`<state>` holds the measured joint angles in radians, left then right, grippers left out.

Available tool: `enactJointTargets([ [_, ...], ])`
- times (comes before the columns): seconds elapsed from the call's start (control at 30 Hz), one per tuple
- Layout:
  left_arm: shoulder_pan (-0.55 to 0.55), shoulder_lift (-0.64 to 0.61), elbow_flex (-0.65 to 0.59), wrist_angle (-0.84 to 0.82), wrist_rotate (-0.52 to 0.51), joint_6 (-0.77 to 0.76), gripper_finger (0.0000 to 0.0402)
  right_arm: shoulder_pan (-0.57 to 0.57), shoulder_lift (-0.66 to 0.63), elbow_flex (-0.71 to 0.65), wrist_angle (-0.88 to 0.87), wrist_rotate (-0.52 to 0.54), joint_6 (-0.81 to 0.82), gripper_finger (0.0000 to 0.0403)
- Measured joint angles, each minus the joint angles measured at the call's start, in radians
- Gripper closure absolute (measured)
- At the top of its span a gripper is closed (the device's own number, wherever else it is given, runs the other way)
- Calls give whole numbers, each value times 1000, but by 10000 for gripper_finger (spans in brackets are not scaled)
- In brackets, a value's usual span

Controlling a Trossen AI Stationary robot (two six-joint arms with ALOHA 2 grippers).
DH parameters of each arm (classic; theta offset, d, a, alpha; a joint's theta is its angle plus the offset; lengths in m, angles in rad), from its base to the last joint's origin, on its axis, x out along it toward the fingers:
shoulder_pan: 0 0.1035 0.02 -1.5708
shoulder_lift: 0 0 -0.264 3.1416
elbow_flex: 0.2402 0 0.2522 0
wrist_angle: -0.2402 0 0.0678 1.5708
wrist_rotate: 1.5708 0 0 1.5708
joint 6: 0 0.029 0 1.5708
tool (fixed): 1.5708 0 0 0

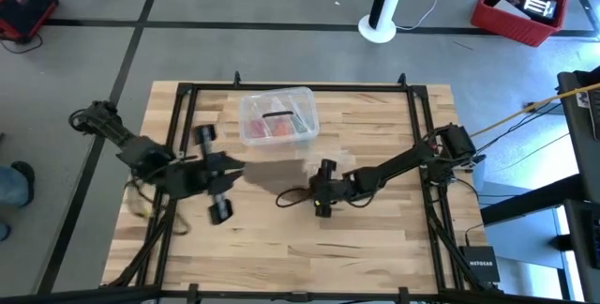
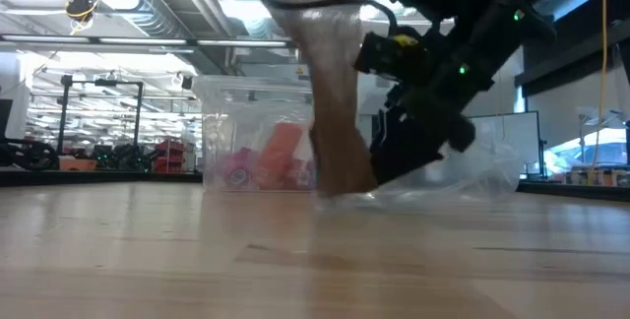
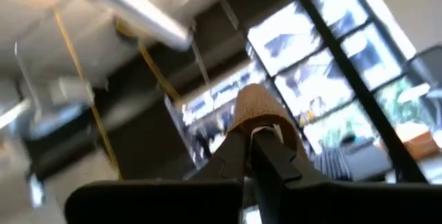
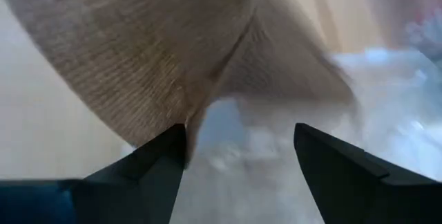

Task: Roll bandage
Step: Roll the brown bandage

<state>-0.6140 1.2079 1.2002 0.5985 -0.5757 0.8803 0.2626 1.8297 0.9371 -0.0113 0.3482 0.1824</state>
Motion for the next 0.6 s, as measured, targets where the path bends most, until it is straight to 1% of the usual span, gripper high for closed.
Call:
enactJointTargets([
  [0.03, -3, 0, 1, -2, -5, 38, 402, 0, -15, 0, 4, -25, 0, 132],
  [0.1, -3, 0, 1, -2, -62, 98, 402, 7, -63, 5, -17, -49, 10, 132],
  [0.2, -1, -6, 1, -8, -149, 151, 402, 10, -163, 7, -95, -26, 4, 132],
  [0.27, -1, -15, 4, 5, -172, 204, 402, 14, -233, 2, -164, 5, 1, 132],
  [0.4, -13, -42, 25, 56, -171, 278, 402, 13, -358, 2, -210, 14, -29, 132],
  [0.5, -11, -48, 24, 20, -170, 230, 402, 13, -419, 2, -226, -5, -29, 132],
  [0.53, -11, -47, 24, -7, -168, 218, 402, 13, -436, 2, -211, -1, -29, 132],
  [0.6, -11, -37, 24, -22, -159, 204, 402, 12, -444, 2, -123, 16, -41, 132],
])
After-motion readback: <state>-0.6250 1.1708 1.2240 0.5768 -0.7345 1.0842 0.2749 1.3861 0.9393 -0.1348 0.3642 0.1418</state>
